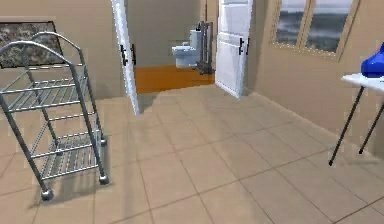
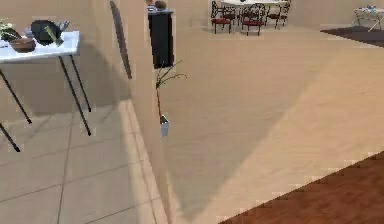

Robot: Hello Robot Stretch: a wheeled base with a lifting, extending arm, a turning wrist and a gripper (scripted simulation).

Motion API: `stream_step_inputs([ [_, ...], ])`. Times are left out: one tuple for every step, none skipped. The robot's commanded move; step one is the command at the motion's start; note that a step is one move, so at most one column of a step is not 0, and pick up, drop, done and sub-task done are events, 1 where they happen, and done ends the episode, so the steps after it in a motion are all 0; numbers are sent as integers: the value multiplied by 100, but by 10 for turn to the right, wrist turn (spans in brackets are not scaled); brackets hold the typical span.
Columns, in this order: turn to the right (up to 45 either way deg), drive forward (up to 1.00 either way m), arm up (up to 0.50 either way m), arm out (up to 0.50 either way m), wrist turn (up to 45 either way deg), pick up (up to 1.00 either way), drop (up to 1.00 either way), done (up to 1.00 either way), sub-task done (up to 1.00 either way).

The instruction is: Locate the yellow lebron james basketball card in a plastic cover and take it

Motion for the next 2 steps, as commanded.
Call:
stream_step_inputs([
  [0, 100, 0, 0, 0, 0, 0, 0, 0],
  [30, 0, 0, 0, 0, 0, 0, 0, 0],
])
